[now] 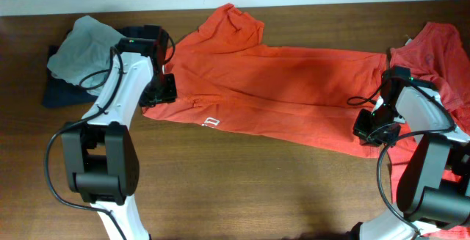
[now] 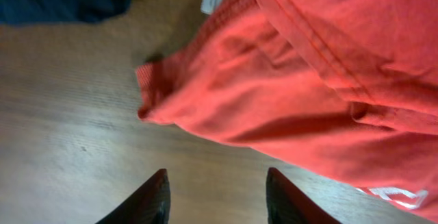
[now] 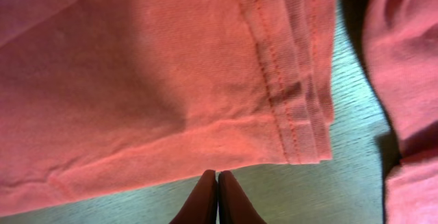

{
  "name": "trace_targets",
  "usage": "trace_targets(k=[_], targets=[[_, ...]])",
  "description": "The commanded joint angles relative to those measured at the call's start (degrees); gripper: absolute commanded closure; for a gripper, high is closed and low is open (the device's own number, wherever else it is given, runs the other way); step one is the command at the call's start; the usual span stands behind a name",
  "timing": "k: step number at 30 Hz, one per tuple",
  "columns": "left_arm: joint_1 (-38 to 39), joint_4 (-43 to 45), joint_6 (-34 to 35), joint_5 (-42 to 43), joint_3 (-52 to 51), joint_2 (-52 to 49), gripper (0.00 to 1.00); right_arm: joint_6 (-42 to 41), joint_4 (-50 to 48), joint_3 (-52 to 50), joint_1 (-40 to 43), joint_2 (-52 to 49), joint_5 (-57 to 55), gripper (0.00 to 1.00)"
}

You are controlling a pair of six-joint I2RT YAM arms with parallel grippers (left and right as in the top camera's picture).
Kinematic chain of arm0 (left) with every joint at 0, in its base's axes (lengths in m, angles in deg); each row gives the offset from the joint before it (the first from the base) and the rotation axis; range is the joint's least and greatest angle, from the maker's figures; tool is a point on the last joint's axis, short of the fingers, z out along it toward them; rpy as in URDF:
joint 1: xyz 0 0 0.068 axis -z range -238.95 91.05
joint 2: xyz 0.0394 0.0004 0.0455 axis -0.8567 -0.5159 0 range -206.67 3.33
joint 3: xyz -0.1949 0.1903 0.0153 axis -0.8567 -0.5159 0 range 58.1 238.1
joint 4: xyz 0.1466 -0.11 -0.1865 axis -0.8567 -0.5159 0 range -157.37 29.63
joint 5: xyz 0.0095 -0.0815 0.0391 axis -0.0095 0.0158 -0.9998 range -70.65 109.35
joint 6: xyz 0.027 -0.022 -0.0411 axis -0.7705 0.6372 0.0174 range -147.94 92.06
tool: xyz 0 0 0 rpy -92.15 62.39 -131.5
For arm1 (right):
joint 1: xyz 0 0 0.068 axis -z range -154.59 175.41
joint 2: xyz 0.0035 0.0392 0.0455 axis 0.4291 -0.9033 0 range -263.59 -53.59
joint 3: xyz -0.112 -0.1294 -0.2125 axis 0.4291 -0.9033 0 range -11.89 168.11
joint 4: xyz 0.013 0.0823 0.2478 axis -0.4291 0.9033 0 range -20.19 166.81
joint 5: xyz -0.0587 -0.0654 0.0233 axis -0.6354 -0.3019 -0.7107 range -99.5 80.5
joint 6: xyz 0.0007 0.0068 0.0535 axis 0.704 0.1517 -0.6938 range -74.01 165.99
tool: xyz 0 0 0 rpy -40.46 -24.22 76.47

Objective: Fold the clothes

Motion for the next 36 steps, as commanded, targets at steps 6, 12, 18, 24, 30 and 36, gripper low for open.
trace_targets(k=[6, 12, 18, 24, 30, 36], targets=[[-2.6, 5.7, -10.4, 1.0, 0.2, -5.0, 0.43, 0.8, -0.4, 0.8, 0.2, 0.9, 1.4, 0.91], [-2.9, 6.5, -12.9, 2.5, 0.2, -10.0, 0.44, 0.8, -0.4, 0.8, 0.2, 0.9, 1.4, 0.92], [-3.0, 6.4, -12.8, 2.4, 0.2, -10.2, 0.5, 0.8, -0.4, 0.8, 0.2, 0.9, 1.4, 0.91], [-2.9, 2.6, -8.9, 2.4, -1.6, -10.3, 0.72, 0.8, -0.7, 0.8, 0.3, 0.9, -0.1, 0.91], [-2.9, -2.0, -5.9, 2.4, -2.3, -10.3, 0.87, 1.1, -0.8, 0.8, 0.3, 0.9, -0.1, 0.91], [-2.8, -6.8, -2.3, 2.3, -2.4, -10.3, 0.87, 5.4, -0.8, 0.8, 0.3, 0.9, -0.2, 0.87]])
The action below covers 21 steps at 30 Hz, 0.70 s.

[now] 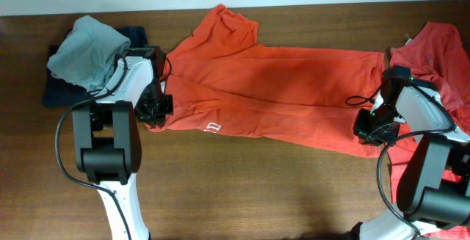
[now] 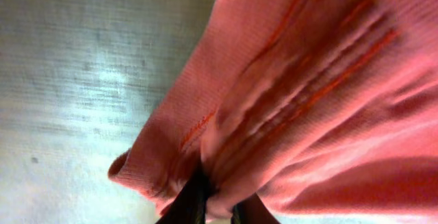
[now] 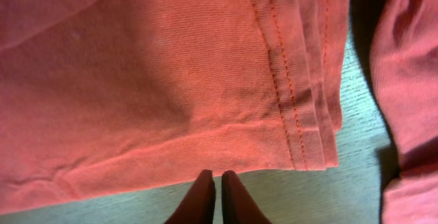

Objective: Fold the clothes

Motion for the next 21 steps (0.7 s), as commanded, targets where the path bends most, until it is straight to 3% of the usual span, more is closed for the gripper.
trace_targets(k=[1, 21], targets=[[0.1, -2.6, 3.6, 0.4, -0.5, -0.3, 0.87, 2.6, 0.0, 0.8, 0.3, 0.9, -0.6, 0.87], [5.0, -7.9, 7.0, -2.0, -0.5, -0.3, 0.88, 2.6, 0.0, 0.9, 6.8, 0.9, -4.9, 0.83]])
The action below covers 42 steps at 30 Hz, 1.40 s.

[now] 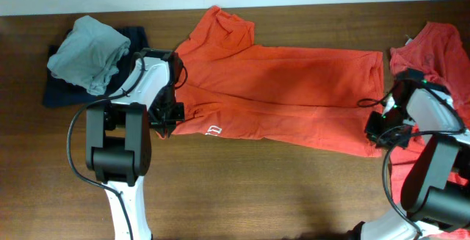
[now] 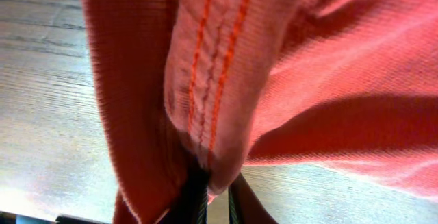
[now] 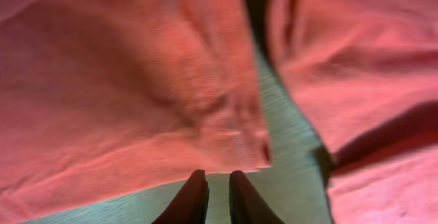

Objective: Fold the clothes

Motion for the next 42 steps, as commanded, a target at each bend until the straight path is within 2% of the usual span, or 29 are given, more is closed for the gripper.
trace_targets(k=[1, 3, 6, 9, 15, 19, 23, 25, 29, 32, 35, 41, 42], targets=[[-0.4, -0.4, 1.4, -1.4, -0.5, -0.3, 0.88, 0.1, -0.1, 1.0, 2.1, 0.9, -1.1, 0.83], [-0.4, -0.1, 2.0, -2.9, -0.3, -0.1, 0.89, 0.5, -0.3, 1.1, 3.0, 0.9, 0.9, 0.83], [-0.6, 0.4, 2.7, -3.9, 1.4, 0.4, 0.88, 6.1, -1.4, 1.4, 3.2, 0.9, 9.2, 0.82], [-0.3, -0.5, 2.6, -3.9, 4.9, 1.4, 0.84, 11.5, -1.5, 2.3, 3.1, 0.9, 17.1, 0.75], [0.1, -0.4, 2.6, -3.9, 16.8, 3.5, 0.72, 14.4, -1.7, 3.0, 1.6, 0.9, 23.4, 0.74], [-0.8, 3.1, 2.6, -3.8, 22.2, 3.5, 0.66, 20.8, -3.5, 3.0, -4.5, 0.9, 31.6, 0.76], [-1.3, 9.9, 2.6, -3.8, 23.7, 3.5, 0.63, 21.0, -11.1, 3.0, -17.1, 0.9, 31.7, 0.79], [-1.3, 12.8, 2.6, -3.9, 23.7, 3.5, 0.43, 20.9, -15.7, 3.0, -22.6, 0.9, 31.8, 0.8], [-1.3, 18.6, 0.9, -5.9, 23.7, 3.5, 0.01, 20.9, -27.9, 3.0, -34.3, 0.8, 31.7, 0.96], [-1.4, 22.2, 0.6, -11.8, 23.7, 3.5, 0.01, 20.9, -36.8, 3.0, -42.7, 0.7, 29.6, 0.96], [-1.9, 24.7, 0.6, -16.7, 23.7, 3.5, 0.01, 20.9, -42.9, 3.0, -50.2, 0.0, 19.6, 0.96], [-2.7, 24.8, 0.7, -17.3, 23.7, 3.5, 0.01, 21.2, -50.2, 3.0, -60.7, -2.7, 6.1, 0.96], [-2.7, 24.8, 0.7, -17.3, 23.7, 3.5, 0.01, 21.2, -50.3, 3.0, -61.4, -2.7, 6.1, 0.89]])
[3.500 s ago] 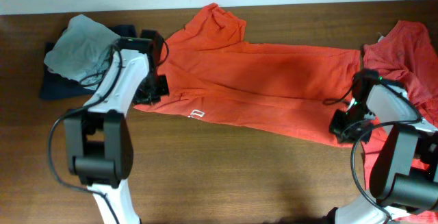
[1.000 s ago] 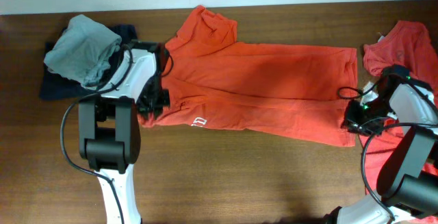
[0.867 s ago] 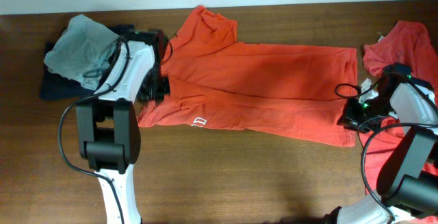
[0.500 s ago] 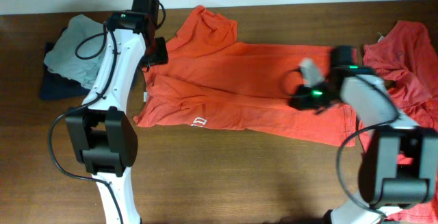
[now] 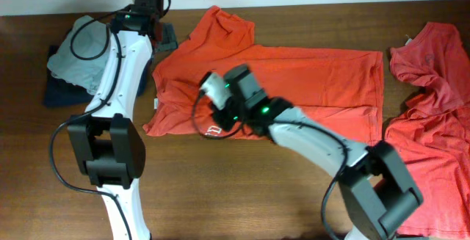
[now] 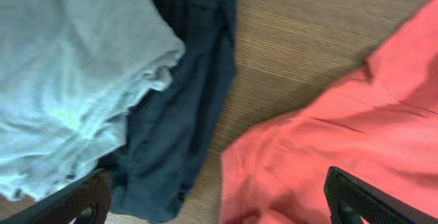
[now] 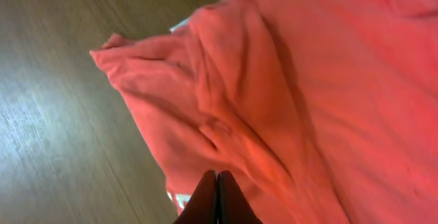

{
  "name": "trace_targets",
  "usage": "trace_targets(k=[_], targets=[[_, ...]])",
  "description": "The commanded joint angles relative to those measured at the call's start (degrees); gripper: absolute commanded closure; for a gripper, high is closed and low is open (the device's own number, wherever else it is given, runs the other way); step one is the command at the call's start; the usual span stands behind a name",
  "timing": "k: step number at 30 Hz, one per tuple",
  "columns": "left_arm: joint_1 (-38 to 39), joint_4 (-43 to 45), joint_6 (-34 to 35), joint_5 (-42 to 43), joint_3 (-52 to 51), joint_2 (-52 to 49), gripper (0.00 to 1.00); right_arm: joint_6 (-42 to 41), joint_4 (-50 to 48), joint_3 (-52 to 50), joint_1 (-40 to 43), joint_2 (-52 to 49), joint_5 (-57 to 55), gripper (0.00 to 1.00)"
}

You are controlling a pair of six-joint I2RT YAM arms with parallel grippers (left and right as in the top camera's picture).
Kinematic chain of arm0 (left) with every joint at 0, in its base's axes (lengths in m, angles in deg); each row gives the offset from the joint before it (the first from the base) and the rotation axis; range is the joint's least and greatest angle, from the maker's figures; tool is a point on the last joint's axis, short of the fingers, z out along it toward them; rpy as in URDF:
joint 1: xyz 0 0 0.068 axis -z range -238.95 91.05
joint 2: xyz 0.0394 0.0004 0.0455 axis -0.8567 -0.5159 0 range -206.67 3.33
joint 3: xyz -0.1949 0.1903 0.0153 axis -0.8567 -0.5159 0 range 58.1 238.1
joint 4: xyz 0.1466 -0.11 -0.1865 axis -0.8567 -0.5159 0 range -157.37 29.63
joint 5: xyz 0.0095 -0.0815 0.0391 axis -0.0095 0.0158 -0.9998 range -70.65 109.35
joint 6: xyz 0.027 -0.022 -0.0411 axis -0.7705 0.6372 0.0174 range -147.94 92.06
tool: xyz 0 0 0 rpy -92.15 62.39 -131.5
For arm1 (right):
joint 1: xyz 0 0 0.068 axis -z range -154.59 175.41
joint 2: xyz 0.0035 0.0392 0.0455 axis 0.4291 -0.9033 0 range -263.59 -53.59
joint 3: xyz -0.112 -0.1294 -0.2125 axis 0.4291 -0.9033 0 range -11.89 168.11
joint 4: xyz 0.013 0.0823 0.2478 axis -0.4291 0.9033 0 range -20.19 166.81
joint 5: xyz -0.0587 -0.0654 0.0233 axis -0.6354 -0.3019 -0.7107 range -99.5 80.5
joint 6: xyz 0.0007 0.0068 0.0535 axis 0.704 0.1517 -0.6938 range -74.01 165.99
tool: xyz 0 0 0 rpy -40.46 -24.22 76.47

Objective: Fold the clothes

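Observation:
The orange shirt lies spread lengthwise across the middle of the table, its lower left corner flat on the wood. My left gripper is open at the back left. In the left wrist view its fingers stand wide apart over the wood between the dark blue garment and the shirt's sleeve. My right gripper reaches across to the shirt's left part. Its fingers are shut just above the orange cloth, beside a white label. Whether cloth is pinched does not show.
A grey garment lies on the dark blue garment at the far left. A red shirt lies crumpled at the right edge. Bare wooden table runs along the front.
My left gripper let go of the shirt's left hem and now stands open at the back by the sleeve. My right arm left the shirt's right end and now reaches across to its left part.
My left gripper stood open beside the shirt's left hem while the right was shut at the right hem. The left then shut on the left hem and held it farther right. Now the hem lies flat, and both grippers have moved away.

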Motion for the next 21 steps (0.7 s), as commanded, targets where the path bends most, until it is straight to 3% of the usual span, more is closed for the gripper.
trace_targets(k=[1, 5, 7, 12, 16, 18, 21], targets=[[-0.4, 0.0, -0.9, -2.4, 0.7, 1.5, 0.01, 0.6, -1.0, 0.4, -3.2, -1.7, -8.1, 0.8], [-0.4, 0.0, -0.9, -2.4, 0.7, 1.5, 0.01, 0.6, -1.7, 0.4, -4.3, -1.6, -8.1, 0.81], [-0.4, 0.0, -0.9, -2.4, 0.7, 1.5, 0.01, 1.4, -1.8, 0.4, -4.1, -1.6, -8.1, 0.96], [-0.4, 0.0, -0.9, -2.4, 0.7, 1.5, 0.01, 6.1, -3.3, 0.4, -3.9, -4.4, -8.1, 0.96], [-0.4, 0.0, -0.9, -2.4, 0.7, 1.5, 0.01, 8.1, -5.9, 0.4, -4.0, -7.7, -8.2, 0.93], [-0.4, 0.0, -0.9, -2.4, 0.7, 1.5, 0.01, 8.0, -7.9, 0.4, -3.8, -8.6, -8.1, 0.81], [-0.4, 0.0, -0.9, -2.4, 0.7, 1.5, 0.01, 8.0, -9.9, 0.4, -3.8, -9.4, -8.1, 0.8]])
